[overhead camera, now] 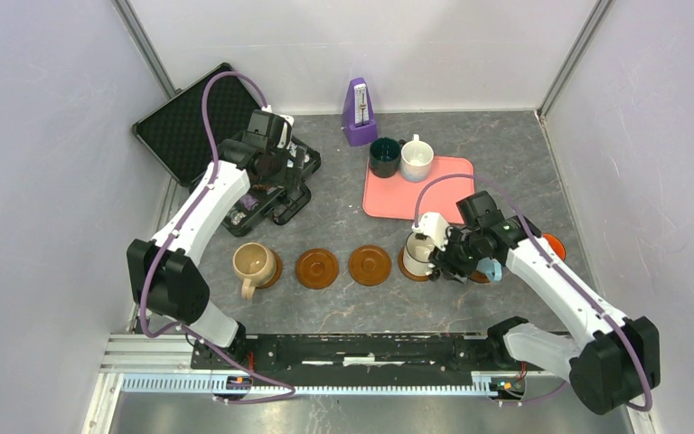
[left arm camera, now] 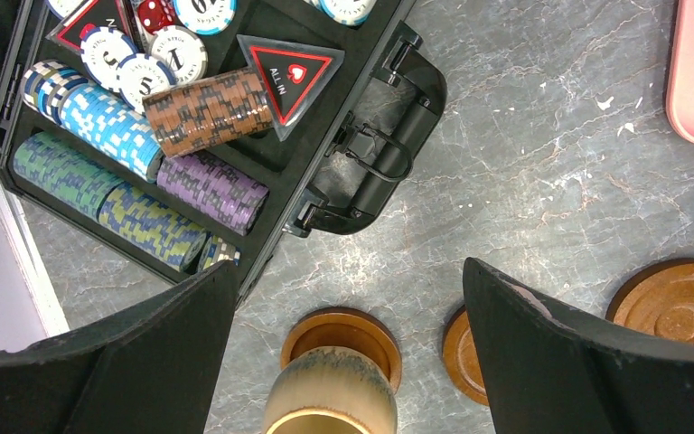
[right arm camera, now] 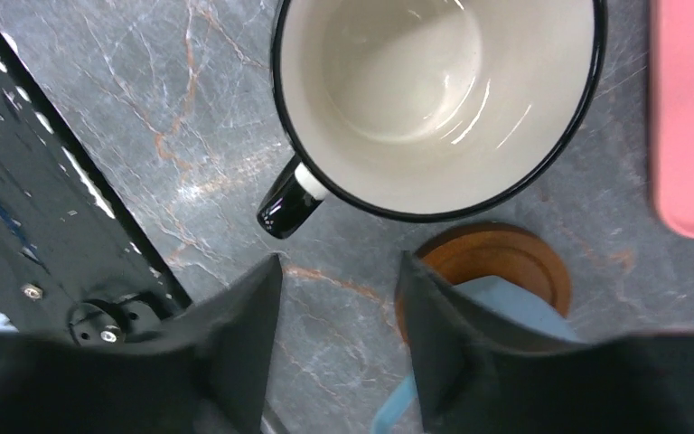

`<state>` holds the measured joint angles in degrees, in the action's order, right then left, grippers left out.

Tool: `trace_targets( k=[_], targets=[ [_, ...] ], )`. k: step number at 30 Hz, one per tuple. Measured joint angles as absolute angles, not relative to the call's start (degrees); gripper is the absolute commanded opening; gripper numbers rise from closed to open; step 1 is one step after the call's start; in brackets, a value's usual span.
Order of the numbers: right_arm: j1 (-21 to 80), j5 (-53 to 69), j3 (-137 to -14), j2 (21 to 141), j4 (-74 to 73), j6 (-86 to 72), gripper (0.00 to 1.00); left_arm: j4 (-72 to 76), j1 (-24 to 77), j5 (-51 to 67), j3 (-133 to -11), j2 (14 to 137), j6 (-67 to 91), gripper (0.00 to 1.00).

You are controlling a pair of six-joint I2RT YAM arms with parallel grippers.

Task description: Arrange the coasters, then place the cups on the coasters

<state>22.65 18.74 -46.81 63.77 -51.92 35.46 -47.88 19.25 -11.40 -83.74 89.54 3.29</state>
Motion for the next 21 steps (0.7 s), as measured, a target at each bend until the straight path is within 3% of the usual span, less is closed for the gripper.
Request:
trace_targets(
  k=[4,6,12,21],
  targets=[
    [22.8,18.6,-46.8,61.8,-52.8,36.7,0.07,-47.9,19.2,-11.2,-83.7,89.5,3.3,1.0],
    [22.8,17.8,-46.8,62.3,-52.2,35.7,0.0,-47.8,19.2,-10.9,-83.7,89.6,3.3,1.0],
    [23.2,17.0,-46.8,64.1,-48.6,31.1,0.0,-47.8,19.2,-10.5,-83.7,90.7,3.3,1.0],
    [24.4,19.6,-46.8,65.3,-47.9,30.3,0.24,-47.8,19.2,-10.5,-83.7,90.7,3.3,1.0]
  ],
)
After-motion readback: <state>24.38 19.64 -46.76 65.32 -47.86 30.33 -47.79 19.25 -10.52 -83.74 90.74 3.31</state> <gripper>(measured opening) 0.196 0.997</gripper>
